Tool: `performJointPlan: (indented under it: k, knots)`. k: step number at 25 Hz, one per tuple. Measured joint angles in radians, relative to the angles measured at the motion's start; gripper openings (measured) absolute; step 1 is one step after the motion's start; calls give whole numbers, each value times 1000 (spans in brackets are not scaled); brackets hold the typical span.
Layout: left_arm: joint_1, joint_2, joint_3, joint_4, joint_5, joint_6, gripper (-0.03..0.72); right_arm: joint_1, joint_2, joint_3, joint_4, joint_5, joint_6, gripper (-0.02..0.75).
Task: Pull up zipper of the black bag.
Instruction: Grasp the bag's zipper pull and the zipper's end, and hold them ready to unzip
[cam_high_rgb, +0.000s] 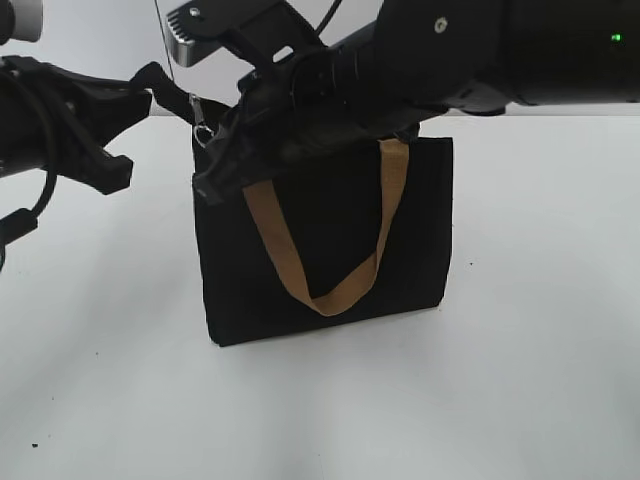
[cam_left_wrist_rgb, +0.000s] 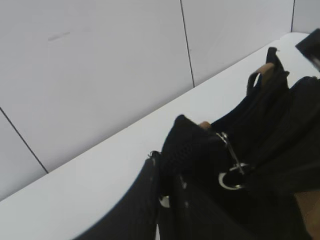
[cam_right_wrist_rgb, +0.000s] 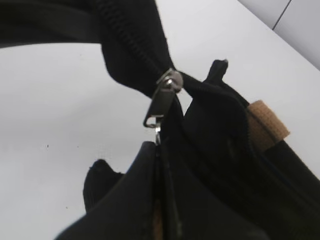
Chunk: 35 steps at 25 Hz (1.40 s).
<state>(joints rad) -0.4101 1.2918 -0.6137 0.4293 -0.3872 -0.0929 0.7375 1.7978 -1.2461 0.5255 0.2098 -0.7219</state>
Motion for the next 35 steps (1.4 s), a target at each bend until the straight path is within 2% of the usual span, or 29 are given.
performJointPlan:
  k: [13,19,28,35]
  knots:
    - [0,0,0,3,230,0,32,-1,-61,0,15,108,0,-13]
    - [0,0,0,3,268,0,32,-32,-61,0,102,120,0,-13]
    - [0,0,0,3,282,0,31,-78,-61,0,168,146,0,-13]
    - [0,0,0,6,291,4,31,-148,-61,0,212,171,2,-13]
